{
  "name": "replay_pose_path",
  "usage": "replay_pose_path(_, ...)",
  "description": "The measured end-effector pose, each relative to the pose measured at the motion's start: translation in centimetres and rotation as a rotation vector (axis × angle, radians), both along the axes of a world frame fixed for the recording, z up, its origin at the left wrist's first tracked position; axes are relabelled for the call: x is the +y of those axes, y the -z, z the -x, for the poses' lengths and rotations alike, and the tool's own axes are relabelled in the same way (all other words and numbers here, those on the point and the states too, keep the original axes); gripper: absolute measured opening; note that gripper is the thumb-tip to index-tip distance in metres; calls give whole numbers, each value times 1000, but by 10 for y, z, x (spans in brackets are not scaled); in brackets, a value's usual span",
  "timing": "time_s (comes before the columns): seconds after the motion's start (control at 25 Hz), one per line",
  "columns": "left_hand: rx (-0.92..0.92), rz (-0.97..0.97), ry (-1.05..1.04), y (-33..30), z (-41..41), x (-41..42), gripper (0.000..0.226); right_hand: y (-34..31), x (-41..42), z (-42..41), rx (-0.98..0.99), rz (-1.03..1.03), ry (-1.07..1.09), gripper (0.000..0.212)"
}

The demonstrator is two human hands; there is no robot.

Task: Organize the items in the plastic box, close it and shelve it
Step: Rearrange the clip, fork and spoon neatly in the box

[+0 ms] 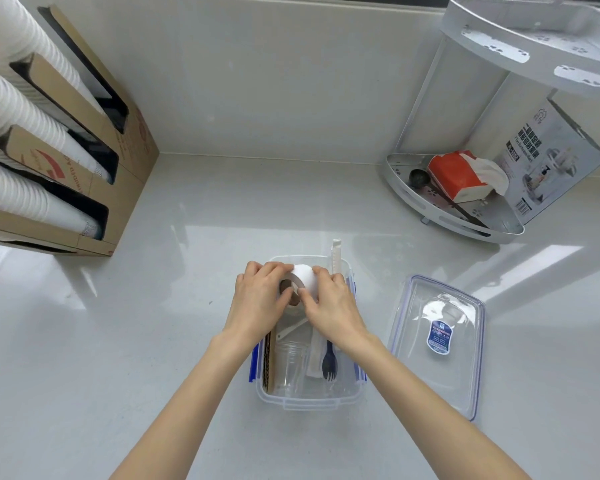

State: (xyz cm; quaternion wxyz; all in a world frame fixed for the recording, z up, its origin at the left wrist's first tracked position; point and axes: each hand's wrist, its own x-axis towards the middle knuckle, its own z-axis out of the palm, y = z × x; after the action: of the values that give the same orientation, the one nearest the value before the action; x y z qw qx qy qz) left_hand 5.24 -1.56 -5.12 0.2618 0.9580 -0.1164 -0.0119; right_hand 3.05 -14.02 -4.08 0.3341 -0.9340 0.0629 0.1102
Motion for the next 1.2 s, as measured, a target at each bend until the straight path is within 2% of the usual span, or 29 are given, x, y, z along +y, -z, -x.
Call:
replay_pose_path(0.16, 43, -73, 63, 0, 0, -3, 54, 2, 0, -5, 14, 16, 21, 37)
replay_pose_path(0.32, 39, -207, 100, 1, 2, -4, 89, 4, 1, -11, 37, 65, 38, 35)
replay_pose_path(0.36, 37, -210, 102, 1, 2, -4, 92, 6, 1, -12, 46, 80, 32, 35)
replay_pose_path(0.48, -8, -322, 150, 6, 3, -5, 80, 8, 1, -13, 57, 123, -7, 34)
replay_pose_path(0.72, -4, -260, 150, 6, 0, -4, 71, -2, -22, -1, -141, 257, -37, 33)
replay_pose_path(0.92, 32, -232, 139, 6, -1, -5, 70, -2, -32, 23, -68, 281, 35, 46)
replay_pose_path(1.2, 39, -246, 132, 8, -1, -5, 70, 1, -41, 33, -111, 177, 82, 21)
